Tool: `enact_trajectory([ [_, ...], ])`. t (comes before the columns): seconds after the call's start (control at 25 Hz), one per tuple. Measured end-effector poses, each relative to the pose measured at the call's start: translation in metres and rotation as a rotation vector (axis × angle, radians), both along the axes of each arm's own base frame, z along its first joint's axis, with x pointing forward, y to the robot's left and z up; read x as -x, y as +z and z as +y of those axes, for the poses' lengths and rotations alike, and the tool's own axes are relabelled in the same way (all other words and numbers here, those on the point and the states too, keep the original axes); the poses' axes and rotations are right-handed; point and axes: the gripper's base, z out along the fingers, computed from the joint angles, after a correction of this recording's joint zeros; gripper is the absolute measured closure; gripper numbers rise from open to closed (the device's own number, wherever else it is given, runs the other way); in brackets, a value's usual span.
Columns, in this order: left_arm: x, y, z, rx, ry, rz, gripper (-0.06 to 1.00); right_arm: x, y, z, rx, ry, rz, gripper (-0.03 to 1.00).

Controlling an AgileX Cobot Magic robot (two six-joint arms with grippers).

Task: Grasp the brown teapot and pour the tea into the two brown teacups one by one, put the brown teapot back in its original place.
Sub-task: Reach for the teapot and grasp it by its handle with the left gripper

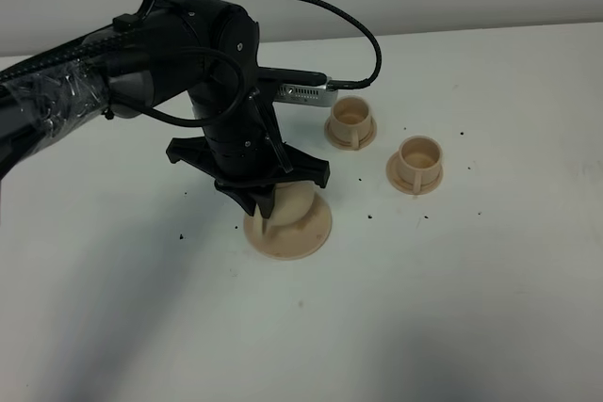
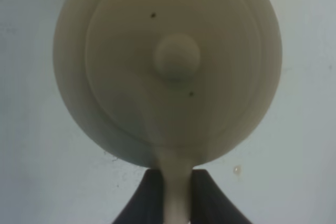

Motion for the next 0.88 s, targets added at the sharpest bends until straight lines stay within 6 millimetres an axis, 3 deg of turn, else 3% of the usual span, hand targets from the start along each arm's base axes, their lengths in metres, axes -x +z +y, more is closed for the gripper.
enact_trajectory([
  [0.88,-0.0057,0.0,0.0012,-0.014,-0.063,-0.065,0.79,0.0,0.0,0.0,0.0,0.0,0.0,0.73],
])
